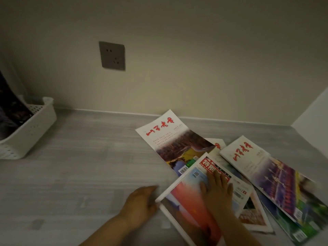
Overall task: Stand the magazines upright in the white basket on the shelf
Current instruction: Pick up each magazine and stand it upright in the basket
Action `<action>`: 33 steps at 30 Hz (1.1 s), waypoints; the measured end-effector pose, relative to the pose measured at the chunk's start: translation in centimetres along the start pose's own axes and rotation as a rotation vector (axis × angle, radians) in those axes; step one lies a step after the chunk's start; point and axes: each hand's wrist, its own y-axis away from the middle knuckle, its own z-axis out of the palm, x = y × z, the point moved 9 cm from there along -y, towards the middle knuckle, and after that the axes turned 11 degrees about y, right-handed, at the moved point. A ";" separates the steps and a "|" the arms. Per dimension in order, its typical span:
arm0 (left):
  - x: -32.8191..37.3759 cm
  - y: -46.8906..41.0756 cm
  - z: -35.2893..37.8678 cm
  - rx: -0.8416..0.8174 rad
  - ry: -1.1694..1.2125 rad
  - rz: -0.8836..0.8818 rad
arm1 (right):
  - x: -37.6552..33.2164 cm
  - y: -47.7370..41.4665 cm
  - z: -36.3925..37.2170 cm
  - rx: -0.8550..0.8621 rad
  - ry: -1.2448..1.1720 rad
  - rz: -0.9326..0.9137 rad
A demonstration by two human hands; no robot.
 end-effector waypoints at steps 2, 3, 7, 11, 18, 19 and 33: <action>0.7 -0.7 1.3 -0.023 -0.008 -0.039 | -0.2 0.1 0.3 0.000 0.013 -0.025; 1.3 -1.0 1.8 -0.033 0.002 -0.053 | -0.4 0.1 0.3 0.001 0.020 -0.038; 2.5 -2.4 2.9 -0.047 0.222 -0.144 | -0.6 -0.2 0.4 -0.008 0.038 -0.064; 2.6 -3.2 2.9 -0.017 0.382 -0.257 | -0.9 -0.2 0.3 0.007 0.025 -0.106; 5.0 -3.6 3.5 -0.105 0.307 -0.172 | -1.1 -0.3 0.2 0.014 -0.027 -0.153; 5.1 -3.4 3.3 -0.088 0.310 -0.158 | -1.1 -0.3 0.1 0.017 -0.049 -0.152; 2.1 0.8 -9.4 0.400 0.875 -0.047 | -6.0 -1.7 -4.8 -0.106 -1.104 0.239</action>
